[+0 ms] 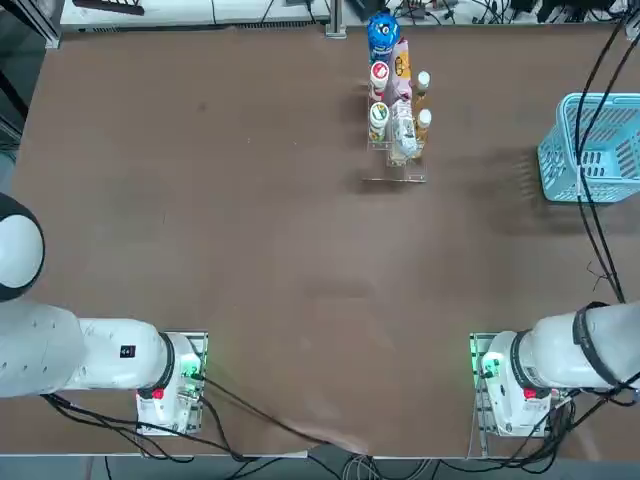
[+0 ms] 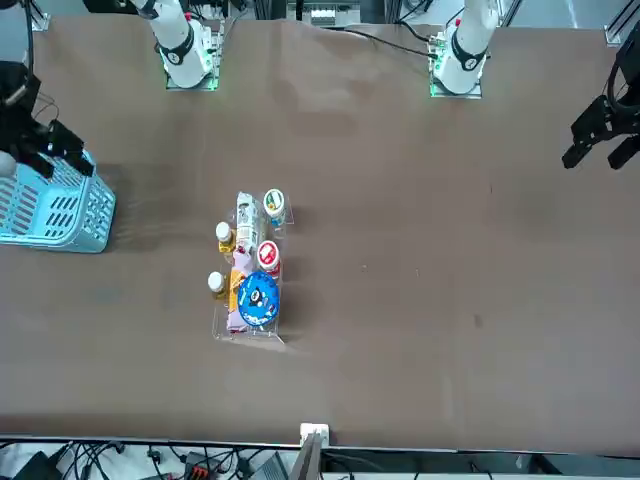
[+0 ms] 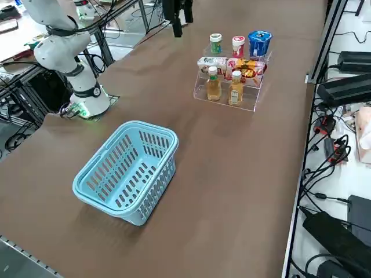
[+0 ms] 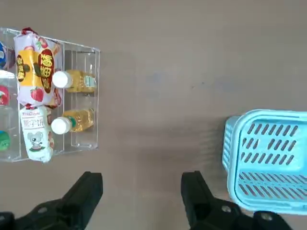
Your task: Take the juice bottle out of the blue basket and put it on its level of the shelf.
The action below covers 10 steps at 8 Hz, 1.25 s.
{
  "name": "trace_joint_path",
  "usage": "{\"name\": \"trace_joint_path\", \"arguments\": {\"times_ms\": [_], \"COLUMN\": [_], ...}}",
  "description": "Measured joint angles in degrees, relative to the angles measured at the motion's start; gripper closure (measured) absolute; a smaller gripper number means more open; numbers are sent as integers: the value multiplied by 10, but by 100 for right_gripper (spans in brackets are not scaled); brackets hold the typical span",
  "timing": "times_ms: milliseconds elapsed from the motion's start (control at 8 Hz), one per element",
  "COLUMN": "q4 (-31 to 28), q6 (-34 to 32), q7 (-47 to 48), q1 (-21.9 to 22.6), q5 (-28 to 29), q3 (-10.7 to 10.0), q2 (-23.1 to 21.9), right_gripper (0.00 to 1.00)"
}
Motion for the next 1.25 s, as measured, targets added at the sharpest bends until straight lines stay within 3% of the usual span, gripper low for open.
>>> {"name": "trace_joint_path", "arguments": {"times_ms": [625, 1250], "q4": [-9, -9], "q6": [-16, -9], "q7": [42, 7], "q1": [1, 35], "q5": [-13, -1], "q3": [-3, -54], "q2": [-21, -23], "right_gripper": [0, 0]}}
